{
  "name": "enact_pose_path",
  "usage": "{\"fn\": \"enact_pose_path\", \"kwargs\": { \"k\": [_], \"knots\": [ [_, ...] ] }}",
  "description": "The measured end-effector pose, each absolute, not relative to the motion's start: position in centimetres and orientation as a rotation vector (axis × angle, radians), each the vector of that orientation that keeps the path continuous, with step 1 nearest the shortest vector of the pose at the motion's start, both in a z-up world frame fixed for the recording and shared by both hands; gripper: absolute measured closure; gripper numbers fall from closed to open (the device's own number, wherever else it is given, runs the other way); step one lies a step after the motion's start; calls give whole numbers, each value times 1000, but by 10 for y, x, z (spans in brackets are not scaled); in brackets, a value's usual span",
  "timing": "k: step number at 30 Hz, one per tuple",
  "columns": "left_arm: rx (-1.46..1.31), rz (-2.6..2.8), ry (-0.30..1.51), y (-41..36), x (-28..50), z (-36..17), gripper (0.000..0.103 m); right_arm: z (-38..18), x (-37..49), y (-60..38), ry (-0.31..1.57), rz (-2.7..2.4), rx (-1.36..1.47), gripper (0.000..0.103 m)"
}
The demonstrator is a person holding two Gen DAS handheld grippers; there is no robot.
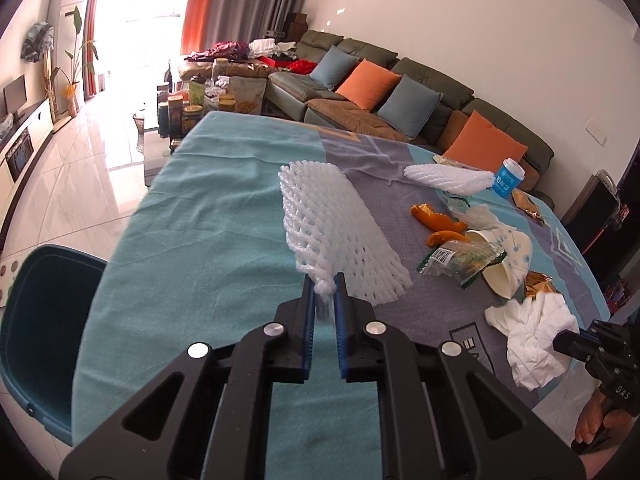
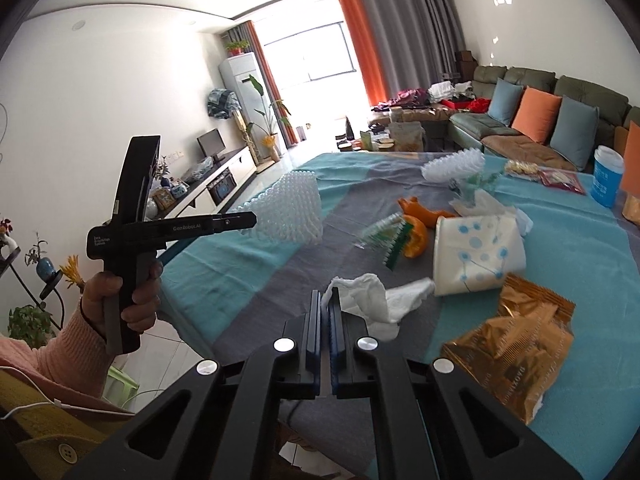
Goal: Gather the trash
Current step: 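Carry the foam net and tissue to the teal bin and release both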
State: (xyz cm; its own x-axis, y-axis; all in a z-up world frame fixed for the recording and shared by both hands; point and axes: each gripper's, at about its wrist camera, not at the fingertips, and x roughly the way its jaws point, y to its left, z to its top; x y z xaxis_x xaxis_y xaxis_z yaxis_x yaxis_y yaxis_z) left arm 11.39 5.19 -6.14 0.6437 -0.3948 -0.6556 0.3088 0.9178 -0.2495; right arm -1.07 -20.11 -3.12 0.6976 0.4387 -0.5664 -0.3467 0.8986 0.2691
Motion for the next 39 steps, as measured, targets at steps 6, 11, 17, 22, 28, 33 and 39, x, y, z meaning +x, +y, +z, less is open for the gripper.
{"fn": "enact_pose_path", "kwargs": {
  "k": [6,11,17,22,28,33,39],
  "knots": [
    [-122,-380,737,72,98,-48,93,-20,-5,-185,636,500,144,101],
    [-129,-363,716,90,84,-42,93,-14,0,-165,619,557,134,101],
    [-137,-338,697,108,69,-36,93,-11,10,-142,604,621,125,101],
    [-149,-309,684,124,58,-32,93,-11,19,-126,603,670,118,101],
    [-151,-267,674,142,48,-27,93,-6,29,-104,593,729,113,101],
    [-164,-225,659,162,39,-22,93,0,38,-79,575,790,83,101],
    [-179,-157,644,190,29,-17,93,5,48,-54,568,859,69,101]
  ]
}}
